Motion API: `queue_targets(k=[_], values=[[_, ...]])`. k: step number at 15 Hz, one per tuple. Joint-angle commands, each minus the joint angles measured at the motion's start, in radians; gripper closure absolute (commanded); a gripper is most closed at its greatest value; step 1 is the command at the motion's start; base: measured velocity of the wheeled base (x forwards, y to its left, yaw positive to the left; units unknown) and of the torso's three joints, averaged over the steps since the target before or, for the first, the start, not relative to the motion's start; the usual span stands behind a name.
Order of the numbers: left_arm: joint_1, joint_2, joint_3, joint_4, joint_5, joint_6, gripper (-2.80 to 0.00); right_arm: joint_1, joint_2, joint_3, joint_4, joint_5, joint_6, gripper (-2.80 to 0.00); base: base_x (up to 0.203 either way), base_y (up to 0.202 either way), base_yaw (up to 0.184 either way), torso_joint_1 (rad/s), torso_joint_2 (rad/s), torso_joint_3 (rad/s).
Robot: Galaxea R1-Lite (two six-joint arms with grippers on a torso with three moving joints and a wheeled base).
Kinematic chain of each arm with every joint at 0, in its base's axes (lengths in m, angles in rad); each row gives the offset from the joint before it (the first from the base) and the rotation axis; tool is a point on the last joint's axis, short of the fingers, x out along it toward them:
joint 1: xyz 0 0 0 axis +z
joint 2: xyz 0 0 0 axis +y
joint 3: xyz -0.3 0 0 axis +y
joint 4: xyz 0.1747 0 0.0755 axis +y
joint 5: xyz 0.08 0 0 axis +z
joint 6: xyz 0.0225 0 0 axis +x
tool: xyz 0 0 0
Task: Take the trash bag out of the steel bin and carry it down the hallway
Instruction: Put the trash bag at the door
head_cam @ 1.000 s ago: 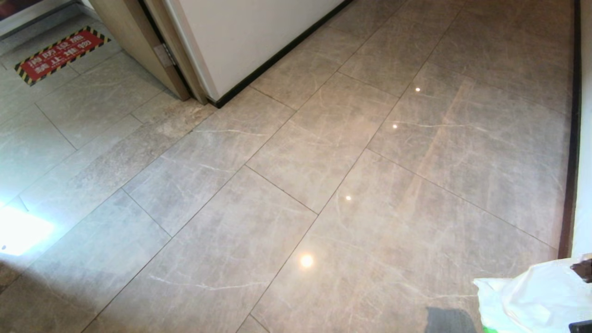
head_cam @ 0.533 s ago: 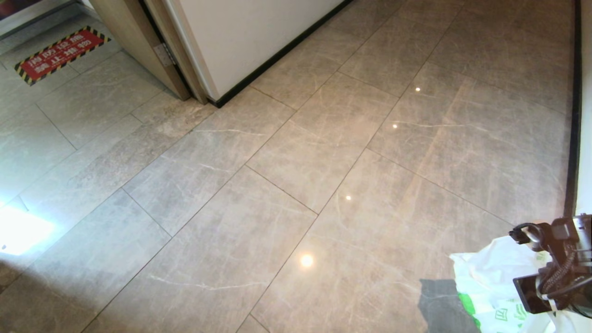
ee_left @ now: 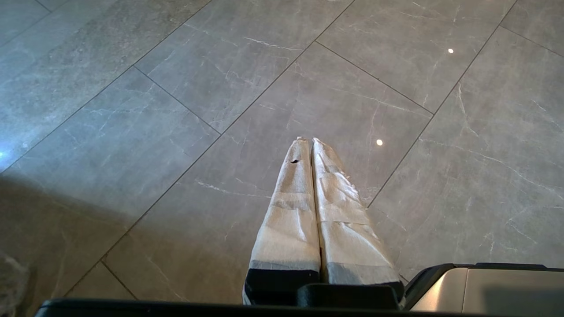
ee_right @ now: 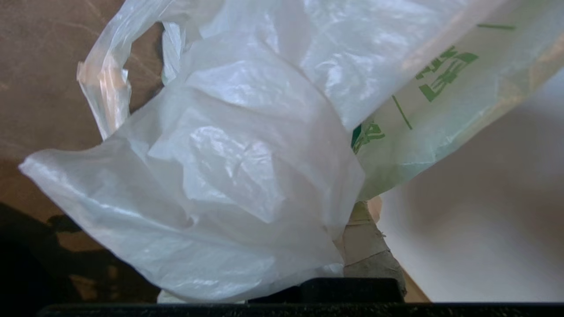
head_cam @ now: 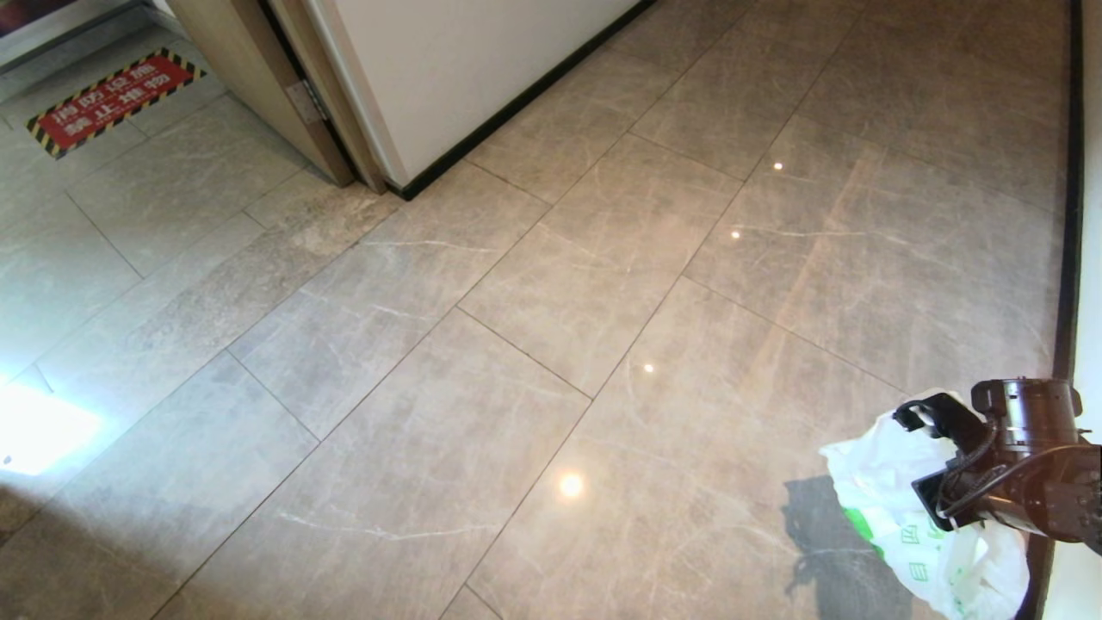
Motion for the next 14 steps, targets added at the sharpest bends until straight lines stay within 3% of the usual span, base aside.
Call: queue_targets(k=[1,6,10,11,14], values=[[0.000,0.000,0.000,0.000,0.000,-0.001,0.00,-0.013,0.187,-0.017,-0.169,0.021,-0.029,0.00,0.000,0.000,0.000,0.000,0.00,0.000],[0.000,0.000,0.000,0.000,0.000,-0.001,0.00,-0.035,0.353,-0.107,-0.280,0.143,-0.047,0.00,0.000,0.000,0.000,0.000,0.00,0.000],[0.000,0.000,0.000,0.000,0.000,-0.001,0.00,-0.047,0.408,-0.140,-0.314,0.182,-0.046,0.00,0.000,0.000,0.000,0.000,0.00,0.000],[0.000,0.000,0.000,0.000,0.000,-0.001,0.00,-0.050,0.408,-0.149,-0.307,0.209,-0.050,-2.80,0.000,0.000,0.000,0.000,0.00,0.000],[0.000,0.000,0.000,0.000,0.000,-0.001,0.00,-0.064,0.392,-0.131,-0.304,0.224,-0.051,-2.80,0.000,0.000,0.000,0.000,0.00,0.000]])
